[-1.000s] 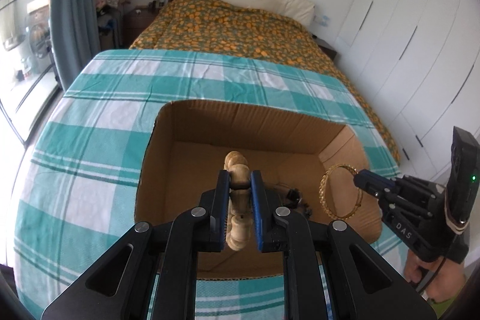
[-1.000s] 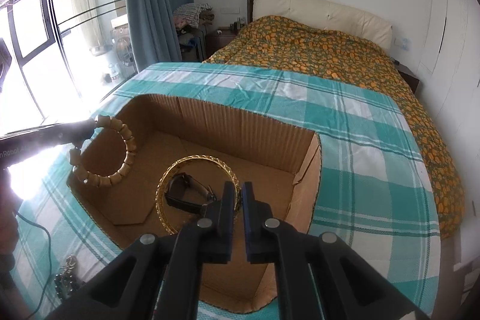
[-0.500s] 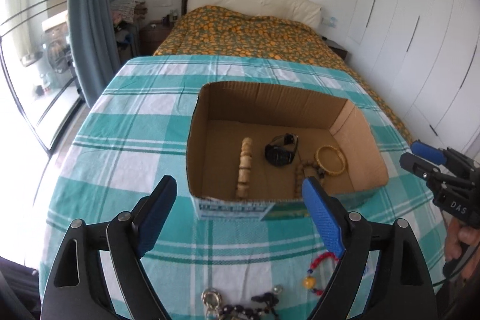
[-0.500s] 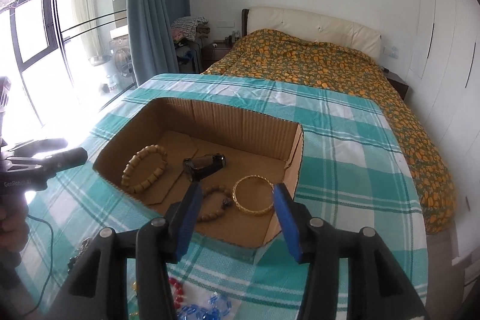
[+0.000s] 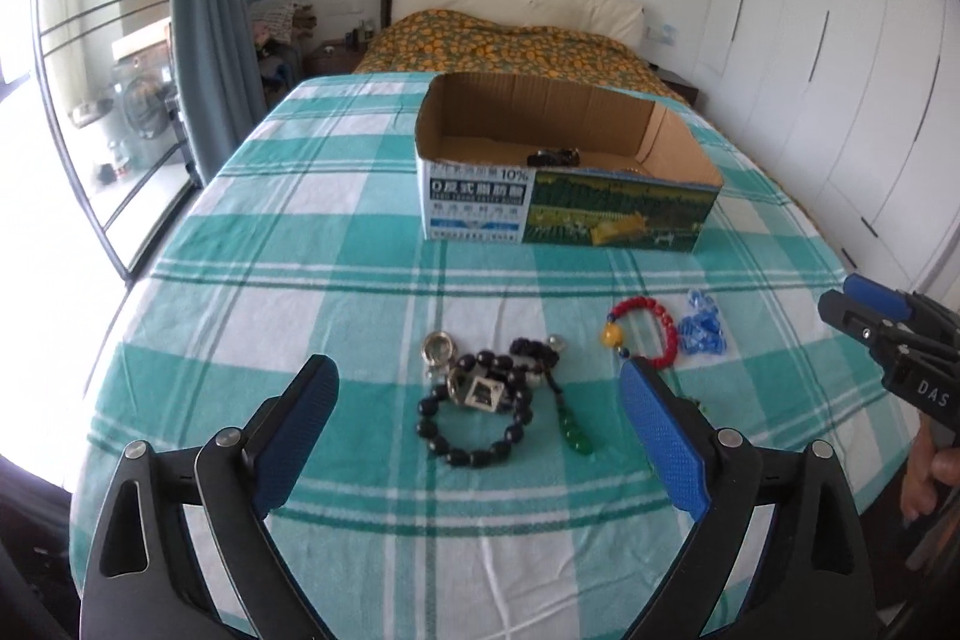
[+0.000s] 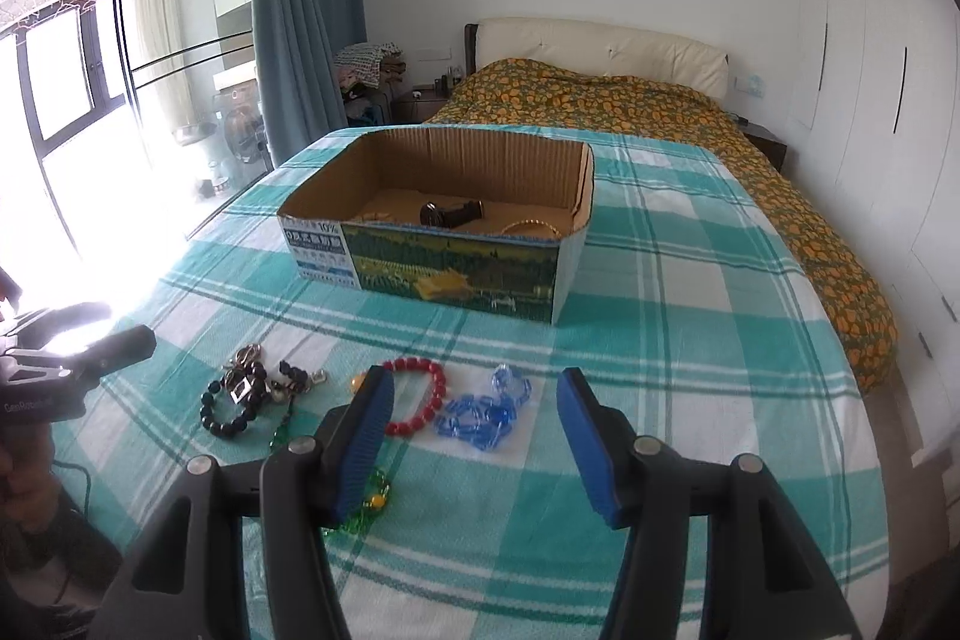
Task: Organize jewelry
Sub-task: 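Withdraw both tools from the box back over the remaining jewelry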
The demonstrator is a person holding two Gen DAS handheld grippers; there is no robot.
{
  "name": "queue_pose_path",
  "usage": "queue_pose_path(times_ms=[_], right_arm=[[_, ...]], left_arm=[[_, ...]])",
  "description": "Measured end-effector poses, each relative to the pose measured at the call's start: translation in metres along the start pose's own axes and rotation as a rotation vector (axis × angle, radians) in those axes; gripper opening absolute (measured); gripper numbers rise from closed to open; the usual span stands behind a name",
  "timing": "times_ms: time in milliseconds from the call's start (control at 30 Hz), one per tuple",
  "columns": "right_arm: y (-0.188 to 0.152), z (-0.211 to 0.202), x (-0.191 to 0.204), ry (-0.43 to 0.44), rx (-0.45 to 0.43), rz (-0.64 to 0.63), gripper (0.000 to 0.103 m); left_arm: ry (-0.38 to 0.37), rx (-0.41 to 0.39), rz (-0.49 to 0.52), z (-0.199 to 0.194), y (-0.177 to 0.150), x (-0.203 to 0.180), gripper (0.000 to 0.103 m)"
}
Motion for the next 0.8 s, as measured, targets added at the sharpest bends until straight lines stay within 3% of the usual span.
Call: queue_pose_path(times_ms=[333, 800], right_arm=[[-0.067, -0.015, -0.001, -0.056, 0.03, -0.011, 0.058], [-0.102, -0.007, 0.008, -0.088, 0.041, -0.039, 0.061]], left_arm=[[0.001, 0.106, 0.007, 0.025, -0.083, -0.015, 0.095], [-0.007, 0.103, -0.001, 0.033, -0.109, -0.019, 0.095]])
Point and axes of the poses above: each gripper's, at about its wrist camera, not at the fingertips, and z roughly the way its jaws point, x to its left, y to its top, the point moved 9 cm from there along z, roughly the way its jaws point, and after that the axes turned 4 degrees about -y, right-handed, at the moved point
